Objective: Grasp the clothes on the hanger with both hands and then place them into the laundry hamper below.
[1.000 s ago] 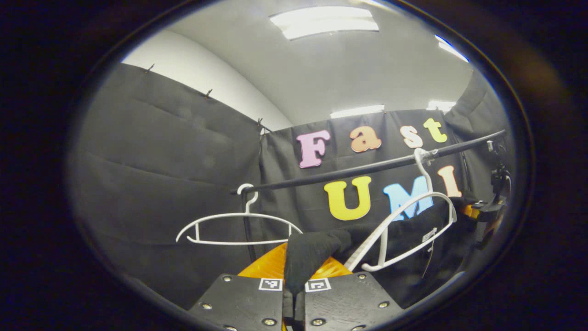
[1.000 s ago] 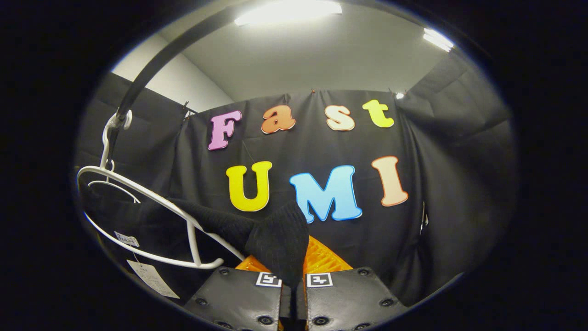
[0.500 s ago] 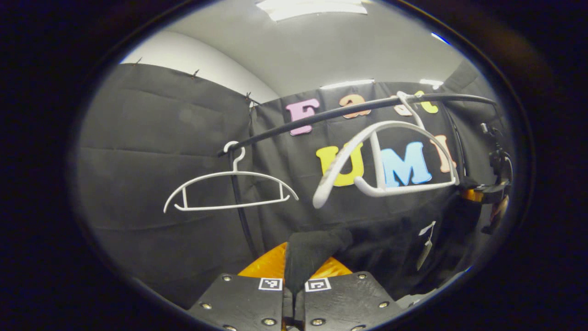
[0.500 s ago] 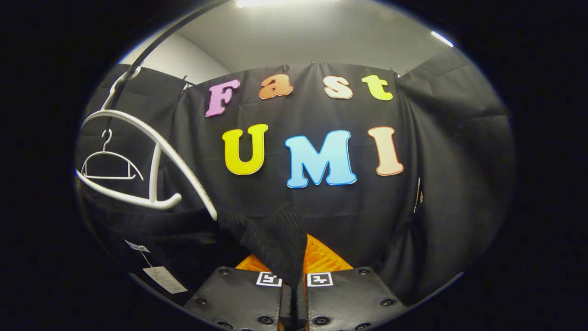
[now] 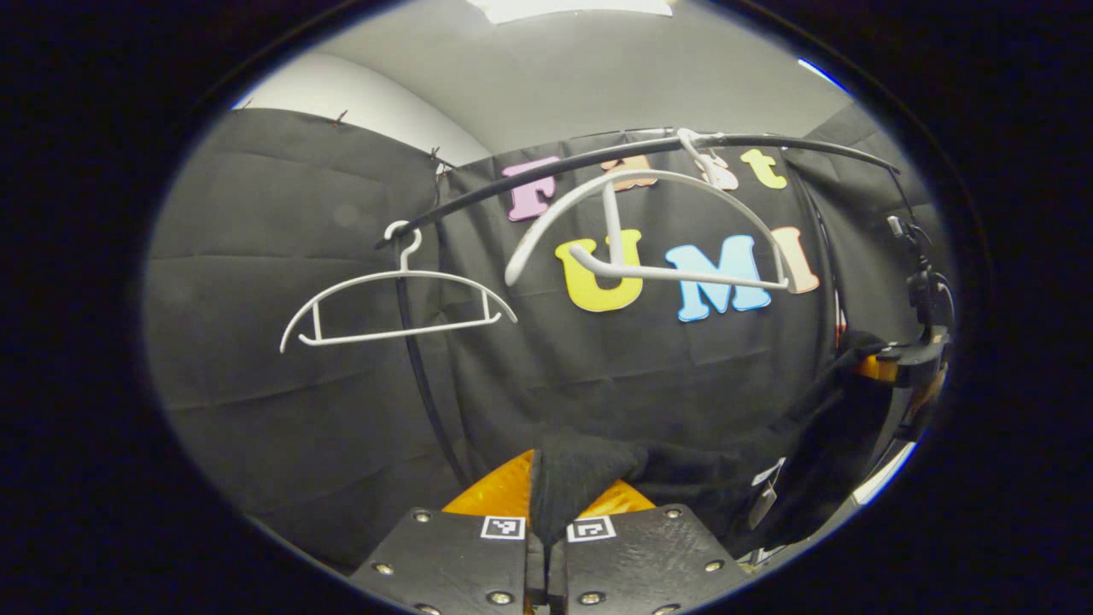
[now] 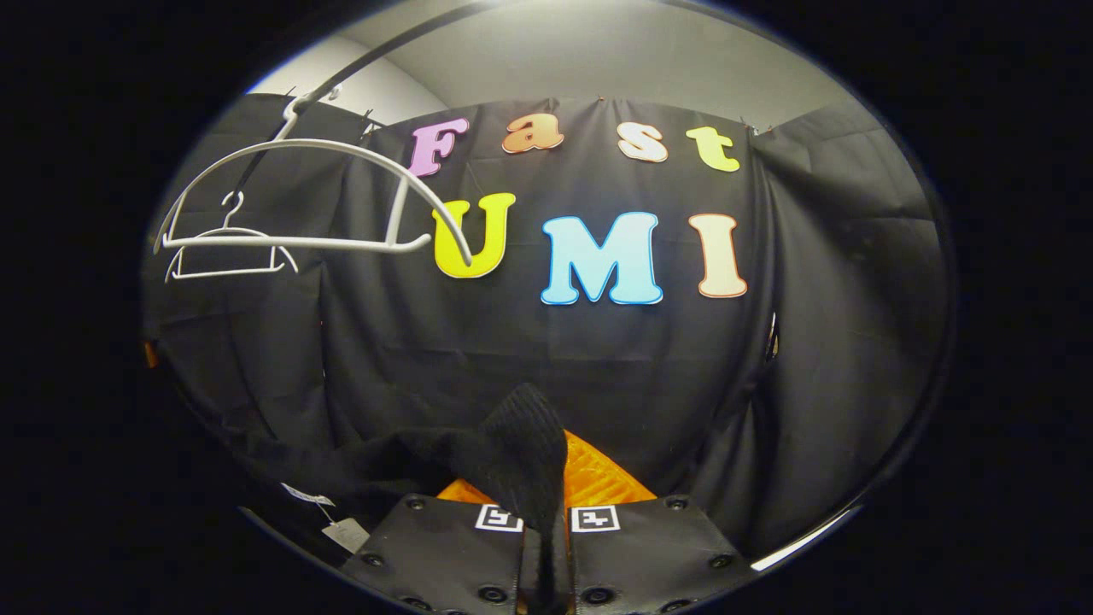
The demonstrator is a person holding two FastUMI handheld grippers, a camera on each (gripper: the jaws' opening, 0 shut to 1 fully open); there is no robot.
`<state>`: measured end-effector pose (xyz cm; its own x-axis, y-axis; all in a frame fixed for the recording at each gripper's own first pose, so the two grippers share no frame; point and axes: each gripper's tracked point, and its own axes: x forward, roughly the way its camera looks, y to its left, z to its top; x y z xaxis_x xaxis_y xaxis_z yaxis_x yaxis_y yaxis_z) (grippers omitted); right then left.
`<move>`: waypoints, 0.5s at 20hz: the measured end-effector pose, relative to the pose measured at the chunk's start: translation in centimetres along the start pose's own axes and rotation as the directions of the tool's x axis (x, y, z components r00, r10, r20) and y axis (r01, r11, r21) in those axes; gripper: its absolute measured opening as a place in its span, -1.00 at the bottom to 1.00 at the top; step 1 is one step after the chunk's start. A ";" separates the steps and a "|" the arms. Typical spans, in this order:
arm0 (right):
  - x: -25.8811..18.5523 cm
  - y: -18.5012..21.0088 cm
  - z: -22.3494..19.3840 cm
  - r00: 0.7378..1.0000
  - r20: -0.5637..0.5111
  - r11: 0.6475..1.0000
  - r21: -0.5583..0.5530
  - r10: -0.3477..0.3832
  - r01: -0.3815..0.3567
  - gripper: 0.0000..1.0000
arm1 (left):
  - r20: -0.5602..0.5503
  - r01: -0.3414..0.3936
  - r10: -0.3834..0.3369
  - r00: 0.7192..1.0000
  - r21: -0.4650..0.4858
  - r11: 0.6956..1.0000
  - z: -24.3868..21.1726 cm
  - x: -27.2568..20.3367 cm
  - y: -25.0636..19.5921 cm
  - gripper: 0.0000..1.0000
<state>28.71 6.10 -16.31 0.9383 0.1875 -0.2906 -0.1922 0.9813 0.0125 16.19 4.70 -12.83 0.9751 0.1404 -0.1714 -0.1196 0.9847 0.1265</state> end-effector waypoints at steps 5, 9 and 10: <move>-3.8 3.7 -0.8 0.997 -0.017 0.997 -0.003 0.073 -0.073 -0.87 | -0.010 0.063 -0.064 0.998 -0.036 0.997 -0.9 -0.8 -3.0 -0.94; -6.5 7.6 -1.2 0.991 -0.021 0.991 0.000 0.135 -0.135 -0.87 | -0.022 0.119 -0.121 0.992 -0.056 0.991 -1.7 -2.0 -5.3 -0.94; -6.9 8.7 -1.5 0.988 -0.027 0.988 0.003 0.153 -0.153 -0.87 | -0.025 0.132 -0.133 0.991 -0.062 0.989 -1.9 -1.8 -6.4 -0.94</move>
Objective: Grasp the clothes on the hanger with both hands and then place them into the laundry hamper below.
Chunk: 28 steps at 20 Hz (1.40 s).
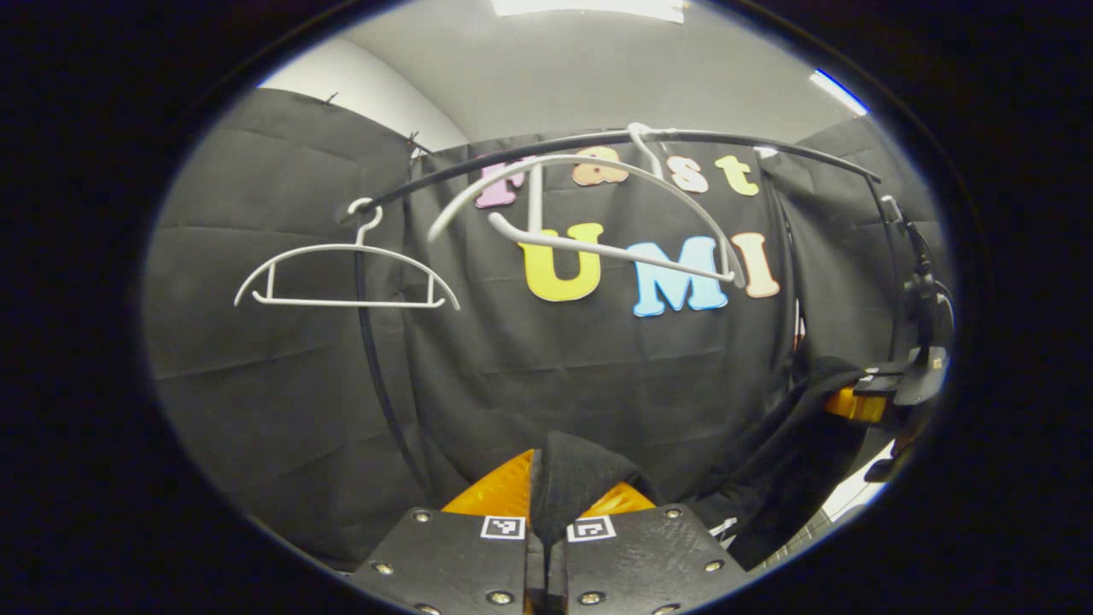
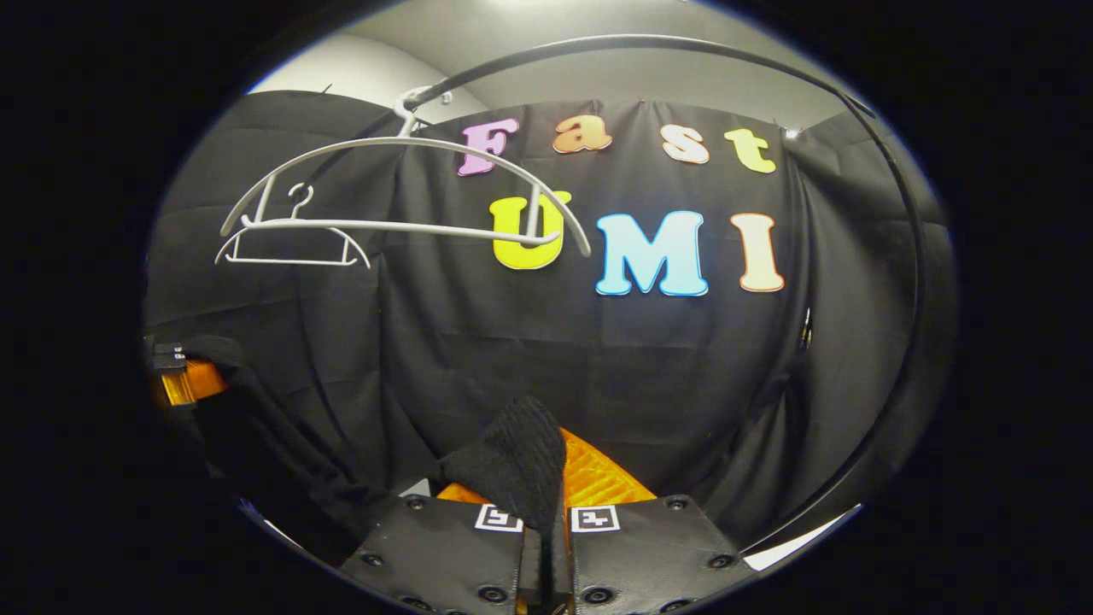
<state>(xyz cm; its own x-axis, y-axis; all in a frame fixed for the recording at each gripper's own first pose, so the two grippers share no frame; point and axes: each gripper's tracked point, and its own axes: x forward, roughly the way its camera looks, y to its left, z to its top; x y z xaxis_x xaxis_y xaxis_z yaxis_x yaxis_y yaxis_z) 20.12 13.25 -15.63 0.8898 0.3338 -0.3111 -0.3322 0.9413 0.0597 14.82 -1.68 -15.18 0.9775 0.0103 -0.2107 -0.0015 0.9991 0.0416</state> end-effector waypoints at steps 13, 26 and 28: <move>-1.0 5.7 -11.6 0.980 -0.196 0.996 0.084 0.041 -0.025 -0.85 | -0.167 0.115 -0.127 0.978 -0.081 0.990 -9.9 1.5 -5.8 -0.94; -1.8 6.5 -24.3 0.908 -0.418 0.994 0.102 -0.001 0.048 -0.85 | -0.423 0.133 -0.145 0.895 -0.058 0.989 -25.1 1.5 -7.1 -0.92; -1.7 6.7 -25.6 0.896 -0.444 0.994 0.096 0.001 0.046 -0.82 | -0.477 0.134 -0.141 0.868 -0.048 0.990 -27.7 0.7 -7.2 -0.92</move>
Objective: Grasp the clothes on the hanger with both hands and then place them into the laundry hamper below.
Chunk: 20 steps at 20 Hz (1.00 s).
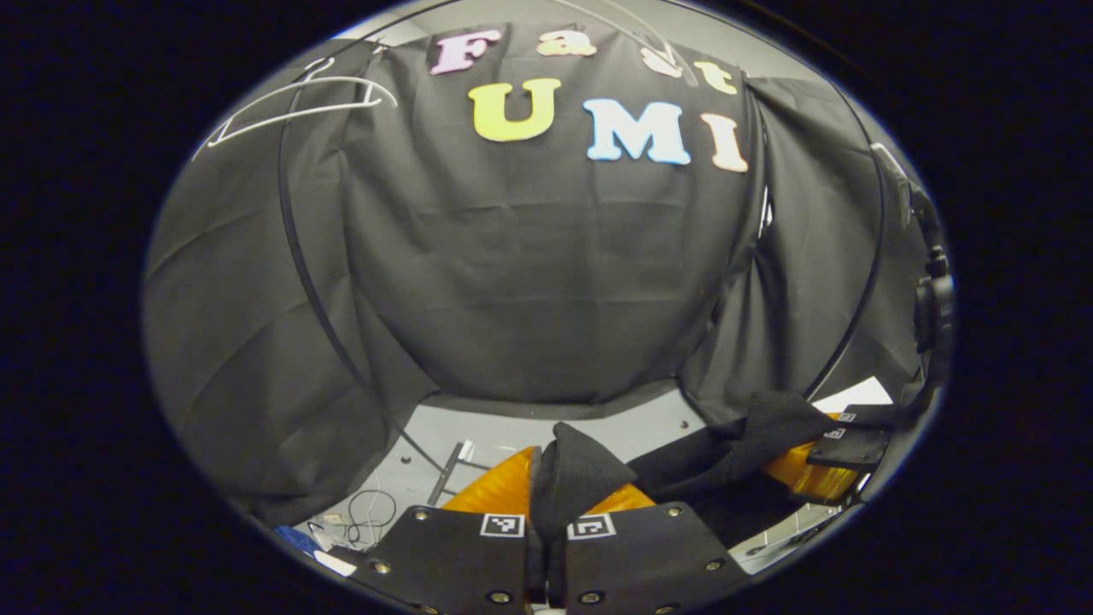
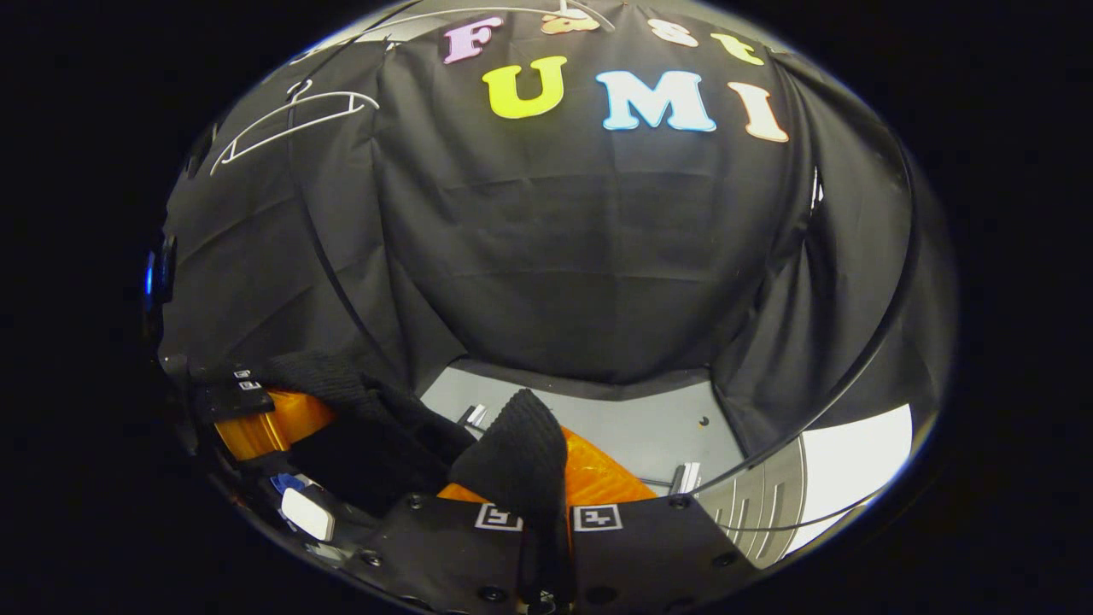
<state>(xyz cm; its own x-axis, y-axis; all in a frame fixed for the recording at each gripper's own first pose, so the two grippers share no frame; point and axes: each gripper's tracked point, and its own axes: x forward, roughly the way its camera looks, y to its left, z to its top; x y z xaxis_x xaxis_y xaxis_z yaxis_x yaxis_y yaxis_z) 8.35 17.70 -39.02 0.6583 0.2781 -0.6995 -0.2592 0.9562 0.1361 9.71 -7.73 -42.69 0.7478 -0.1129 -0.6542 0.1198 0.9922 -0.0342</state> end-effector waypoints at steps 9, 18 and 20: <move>1.5 0.1 -5.0 0.989 -0.148 0.999 -0.030 -0.024 0.020 -0.43 | -0.264 0.001 0.005 0.964 0.021 1.000 -9.3 2.4 0.3 -0.94; -0.2 0.3 -3.9 0.995 -0.093 0.999 -0.020 -0.041 0.039 0.94 | -0.175 -0.053 0.056 0.983 0.020 0.998 -6.3 1.1 3.0 0.97; -1.2 0.1 -2.5 0.997 -0.054 0.999 -0.005 -0.049 0.049 0.94 | -0.126 -0.054 0.056 0.990 0.014 0.998 -4.4 0.1 3.4 1.00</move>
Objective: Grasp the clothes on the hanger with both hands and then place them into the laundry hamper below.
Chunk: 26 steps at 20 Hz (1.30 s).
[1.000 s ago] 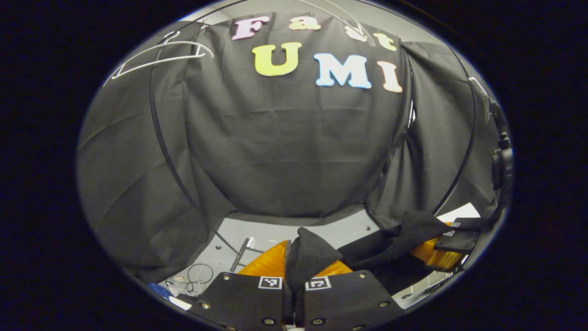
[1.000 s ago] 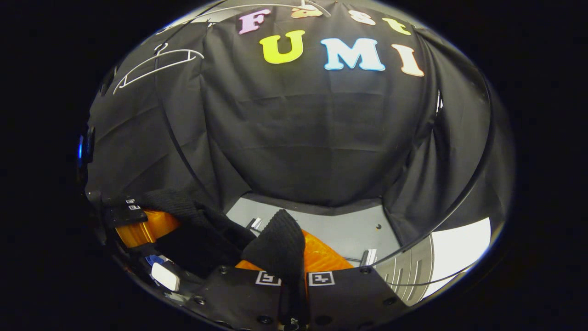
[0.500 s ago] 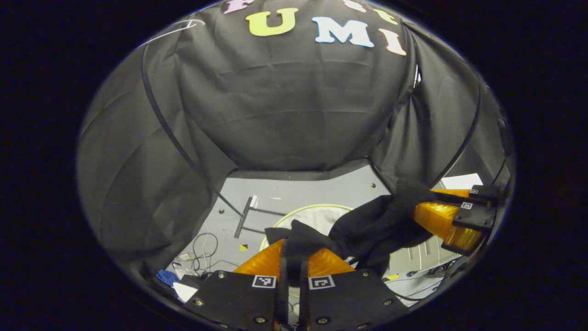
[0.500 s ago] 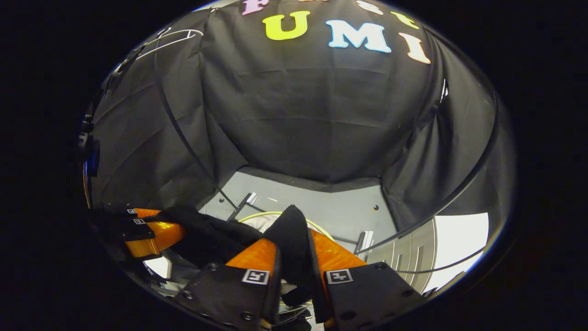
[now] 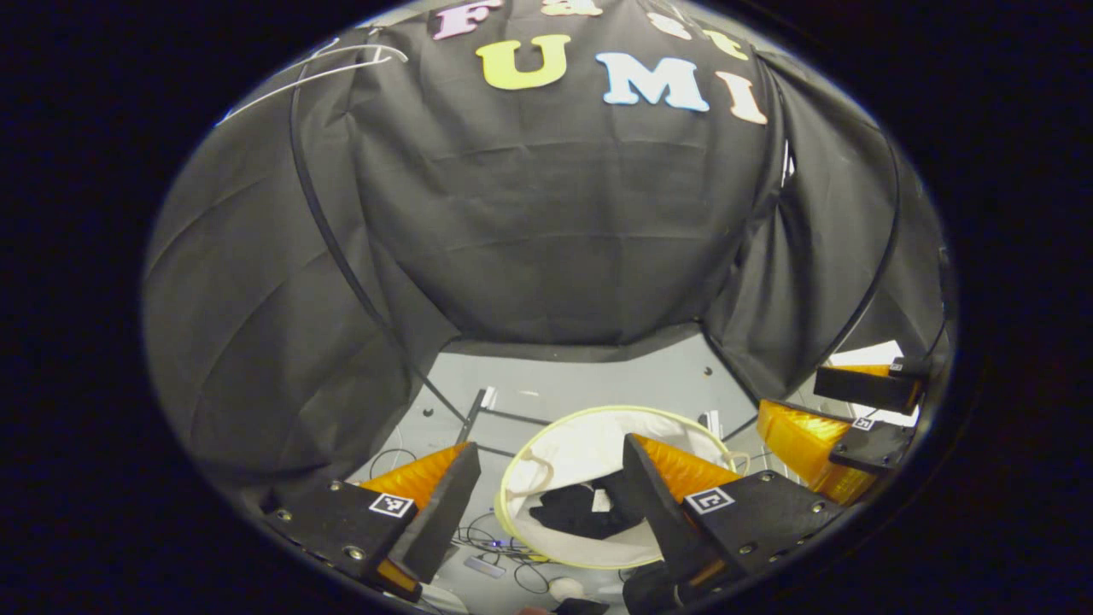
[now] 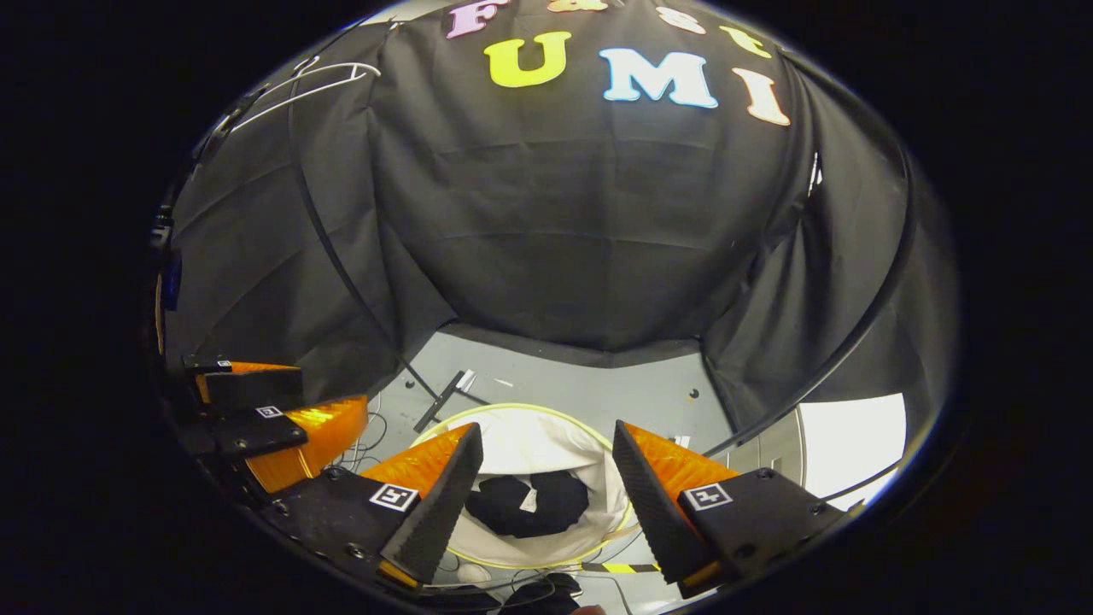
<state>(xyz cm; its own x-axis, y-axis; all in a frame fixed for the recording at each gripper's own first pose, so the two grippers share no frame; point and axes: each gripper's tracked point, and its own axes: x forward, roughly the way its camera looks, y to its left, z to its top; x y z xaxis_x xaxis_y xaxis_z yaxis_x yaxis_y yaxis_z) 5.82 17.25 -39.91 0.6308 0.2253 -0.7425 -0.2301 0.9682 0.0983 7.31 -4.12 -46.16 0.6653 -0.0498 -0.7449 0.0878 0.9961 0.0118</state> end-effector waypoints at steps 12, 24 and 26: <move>-13.6 -1.4 13.8 0.918 0.386 0.996 0.041 -0.086 0.076 0.86 | 0.418 0.001 -0.010 0.908 0.023 1.000 16.4 -15.0 4.0 1.00; -27.2 -1.8 21.3 0.782 0.599 0.985 0.064 -0.168 0.163 0.87 | 0.610 0.083 -0.087 0.788 0.034 0.996 22.6 -27.4 5.3 1.00; -29.4 -1.9 21.9 0.759 0.627 0.982 0.066 -0.177 0.175 0.86 | 0.634 0.089 -0.092 0.768 0.036 0.995 23.4 -29.7 5.7 1.00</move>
<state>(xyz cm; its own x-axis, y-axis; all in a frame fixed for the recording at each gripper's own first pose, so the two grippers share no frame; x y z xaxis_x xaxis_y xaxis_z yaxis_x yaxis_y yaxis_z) 3.93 11.16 -3.77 0.9840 0.0675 -0.1651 -0.0667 0.9977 0.0107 5.41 1.27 -8.35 0.9728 -0.1760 -0.1507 0.1733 0.9844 -0.0307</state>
